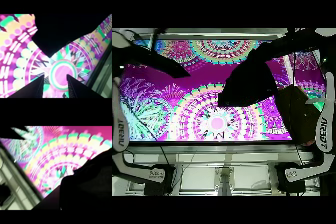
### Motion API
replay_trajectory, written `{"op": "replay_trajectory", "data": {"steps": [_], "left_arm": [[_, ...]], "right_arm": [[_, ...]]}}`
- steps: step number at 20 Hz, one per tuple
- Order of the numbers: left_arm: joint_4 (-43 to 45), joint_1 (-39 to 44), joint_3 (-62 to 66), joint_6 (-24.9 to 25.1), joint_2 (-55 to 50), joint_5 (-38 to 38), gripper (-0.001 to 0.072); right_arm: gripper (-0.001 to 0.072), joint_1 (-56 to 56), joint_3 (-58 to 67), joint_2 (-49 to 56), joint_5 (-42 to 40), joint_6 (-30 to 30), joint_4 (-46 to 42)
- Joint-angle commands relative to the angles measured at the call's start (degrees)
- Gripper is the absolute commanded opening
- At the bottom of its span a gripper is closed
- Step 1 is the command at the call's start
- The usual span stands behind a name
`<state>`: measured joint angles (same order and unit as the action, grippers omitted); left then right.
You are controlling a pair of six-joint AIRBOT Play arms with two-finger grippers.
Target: Fold the clothes and pants, and hang the long-sleeved shirts on hangers.
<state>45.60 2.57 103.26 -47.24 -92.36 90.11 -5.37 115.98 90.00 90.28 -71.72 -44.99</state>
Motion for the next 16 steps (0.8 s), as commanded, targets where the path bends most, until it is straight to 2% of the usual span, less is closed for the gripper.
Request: {"op": "replay_trajectory", "data": {"steps": [1,4,5,6,9,12,15,16], "left_arm": [[-1.99,7.50,0.09,2.12,-7.82,0.07,0.0375],[-4.57,7.78,0.09,1.62,-12.81,-1.36,0.0382],[-6.93,7.19,0.09,1.60,-14.19,-1.27,0.0440],[-10.21,6.47,0.09,1.53,-15.50,-1.16,0.0546],[-19.56,4.72,0.09,1.66,-19.06,-3.91,0.0567],[-21.27,4.42,0.09,0.39,-21.73,-8.44,0.0567],[-21.88,4.61,0.09,-3.74,-23.82,-3.26,0.0574],[-21.88,4.59,0.09,-5.81,-24.52,-0.24,0.0597]], "right_arm": [[0.0020,-0.04,-0.04,-1.14,12.63,-3.67,2.19],[0.0020,-0.04,-0.37,-5.11,15.08,-5.42,-1.42],[0.0020,-0.04,-1.11,-6.60,15.08,-6.47,-2.99],[0.0020,-0.04,-2.23,-8.31,15.08,-6.78,-4.04],[0.0020,-0.04,-6.82,-12.96,15.08,-7.76,-4.85],[0.0020,-0.04,-11.80,-16.87,15.08,-7.93,-4.96],[0.0020,-0.04,-13.29,-18.10,14.93,-7.96,-6.16],[0.0020,-0.02,-13.29,-18.08,14.91,-7.98,-6.49]]}}
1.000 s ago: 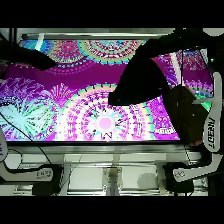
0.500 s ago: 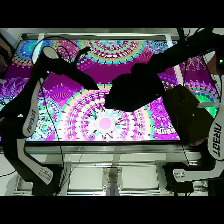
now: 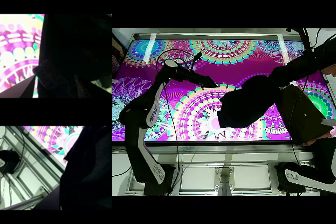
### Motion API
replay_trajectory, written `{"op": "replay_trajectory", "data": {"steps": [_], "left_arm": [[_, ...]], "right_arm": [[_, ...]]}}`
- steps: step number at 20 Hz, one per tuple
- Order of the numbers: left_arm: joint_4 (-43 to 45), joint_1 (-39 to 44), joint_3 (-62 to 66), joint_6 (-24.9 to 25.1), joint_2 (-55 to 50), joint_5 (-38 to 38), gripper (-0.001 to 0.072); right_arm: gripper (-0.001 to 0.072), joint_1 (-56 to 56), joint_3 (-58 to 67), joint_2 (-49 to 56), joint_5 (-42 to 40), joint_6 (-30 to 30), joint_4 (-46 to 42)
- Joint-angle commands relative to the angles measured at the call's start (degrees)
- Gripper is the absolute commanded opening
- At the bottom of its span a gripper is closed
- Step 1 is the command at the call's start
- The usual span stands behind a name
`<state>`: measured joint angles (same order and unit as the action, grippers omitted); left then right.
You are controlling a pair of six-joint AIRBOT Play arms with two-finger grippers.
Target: Fold the clothes and pants, and hang the long-sleeved shirts on hangers.
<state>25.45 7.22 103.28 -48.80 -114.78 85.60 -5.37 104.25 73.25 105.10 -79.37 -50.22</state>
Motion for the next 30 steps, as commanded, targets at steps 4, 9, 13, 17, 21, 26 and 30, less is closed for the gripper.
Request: {"op": "replay_trajectory", "data": {"steps": [4,9,13,17,21,26,30], "left_arm": [[-1.51,-0.63,-0.63,-12.85,-4.48,18.82,0.0631],[-0.33,0.31,-10.40,-15.50,-2.03,19.26,0.0631],[-0.44,1.38,-14.95,-14.21,-1.36,15.56,0.0631],[-0.72,4.92,-16.02,-13.81,-1.36,4.66,0.0632],[-1.97,6.75,-16.02,-14.08,-1.36,-5.03,0.0632],[-5.86,7.37,-16.02,-13.99,-1.36,-8.68,0.0618],[-10.38,9.33,-16.02,-11.39,-1.36,-8.79,0.0579]], "right_arm": [[0.0020,-0.02,-1.55,-1.33,0.07,-0.31,-1.29],[0.0020,-0.02,-1.55,-1.36,-0.59,-0.31,-1.97],[0.0020,-0.02,-1.55,-1.36,-1.66,-0.31,-2.40],[0.0020,-0.04,-1.55,-1.36,-1.64,-0.31,-2.38],[0.0020,-0.04,-1.55,-1.36,-1.62,-0.31,-2.36],[0.0020,-0.02,-1.55,-1.36,-1.62,-0.26,-2.40],[0.0020,-0.02,-1.55,-1.36,-1.62,-0.28,-2.38]]}}
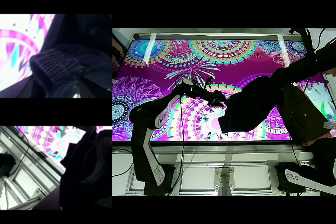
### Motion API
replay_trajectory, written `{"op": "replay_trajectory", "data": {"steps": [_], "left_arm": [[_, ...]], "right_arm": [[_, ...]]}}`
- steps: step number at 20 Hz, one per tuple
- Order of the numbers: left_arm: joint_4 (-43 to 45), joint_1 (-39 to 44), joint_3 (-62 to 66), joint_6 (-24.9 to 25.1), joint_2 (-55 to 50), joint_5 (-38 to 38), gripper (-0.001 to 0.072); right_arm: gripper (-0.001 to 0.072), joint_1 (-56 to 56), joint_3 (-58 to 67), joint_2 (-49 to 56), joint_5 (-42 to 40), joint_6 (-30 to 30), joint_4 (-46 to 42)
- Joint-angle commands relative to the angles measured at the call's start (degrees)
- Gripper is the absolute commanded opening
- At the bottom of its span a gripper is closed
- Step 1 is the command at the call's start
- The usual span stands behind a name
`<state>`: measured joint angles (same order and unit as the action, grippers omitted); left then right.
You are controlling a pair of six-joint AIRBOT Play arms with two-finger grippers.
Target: Fold the clothes and pants, and hang the long-sleeved shirts on hangers.
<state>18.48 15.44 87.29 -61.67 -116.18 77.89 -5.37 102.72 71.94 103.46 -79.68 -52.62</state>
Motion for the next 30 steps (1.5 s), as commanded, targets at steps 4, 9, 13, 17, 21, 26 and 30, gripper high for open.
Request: {"op": "replay_trajectory", "data": {"steps": [4,9,13,17,21,26,30], "left_arm": [[-4.94,2.19,-0.02,2.71,0.04,-2.10,0.0577],[-12.37,2.12,-0.02,7.32,0.13,-2.23,0.0033],[-12.98,-3.89,0.04,7.26,4.72,-1.75,0.0030],[-12.96,-14.99,1.18,7.08,15.72,-6.21,0.0029],[-12.94,-23.80,9.09,6.91,22.25,-7.41,0.0029],[-12.94,-28.30,18.82,6.82,23.63,-5.18,0.0029],[-6.73,-29.29,19.43,4.42,23.63,2.36,0.0029]], "right_arm": [[0.0020,-0.02,-0.02,-0.04,0.04,0.02,0.00],[0.0020,-0.02,-0.02,-0.04,0.04,0.02,-0.11],[0.0020,-0.02,-0.02,-0.04,-1.60,0.04,-0.20],[0.0018,-0.04,-0.02,1.68,-15.87,1.33,0.09],[0.0018,-0.02,0.11,6.27,-29.09,2.23,0.59],[0.0017,-0.02,3.67,8.20,-34.88,5.92,3.26],[0.0017,-0.02,6.14,8.24,-27.61,7.26,2.40]]}}
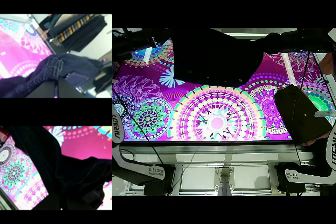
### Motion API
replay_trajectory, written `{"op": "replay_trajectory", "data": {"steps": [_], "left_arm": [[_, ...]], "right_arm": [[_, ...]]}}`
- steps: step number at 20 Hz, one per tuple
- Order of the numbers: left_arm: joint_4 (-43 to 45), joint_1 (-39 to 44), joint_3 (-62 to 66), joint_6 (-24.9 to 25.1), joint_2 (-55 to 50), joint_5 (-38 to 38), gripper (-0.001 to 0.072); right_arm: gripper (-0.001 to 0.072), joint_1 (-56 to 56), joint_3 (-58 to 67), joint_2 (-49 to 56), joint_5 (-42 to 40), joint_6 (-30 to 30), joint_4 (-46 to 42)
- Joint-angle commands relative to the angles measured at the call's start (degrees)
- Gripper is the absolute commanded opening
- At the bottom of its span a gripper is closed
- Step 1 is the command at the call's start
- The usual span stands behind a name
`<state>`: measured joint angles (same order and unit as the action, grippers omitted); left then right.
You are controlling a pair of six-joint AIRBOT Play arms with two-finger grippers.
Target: Fold the clothes and pants, and hang the long-sleeved shirts on hangers.
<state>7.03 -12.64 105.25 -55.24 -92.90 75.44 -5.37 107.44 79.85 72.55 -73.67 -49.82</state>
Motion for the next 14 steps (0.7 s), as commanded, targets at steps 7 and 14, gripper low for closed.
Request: {"op": "replay_trajectory", "data": {"steps": [7,14], "left_arm": [[26.47,-0.66,-1.49,-9.40,1.53,18.93,0.0029],[45.77,-0.66,-25.29,-11.45,12.87,21.64,0.0030]], "right_arm": [[0.0018,-2.25,-7.28,1.07,14.93,0.68,-1.77],[0.0019,-6.21,-19.80,1.01,16.65,-2.38,-5.44]]}}
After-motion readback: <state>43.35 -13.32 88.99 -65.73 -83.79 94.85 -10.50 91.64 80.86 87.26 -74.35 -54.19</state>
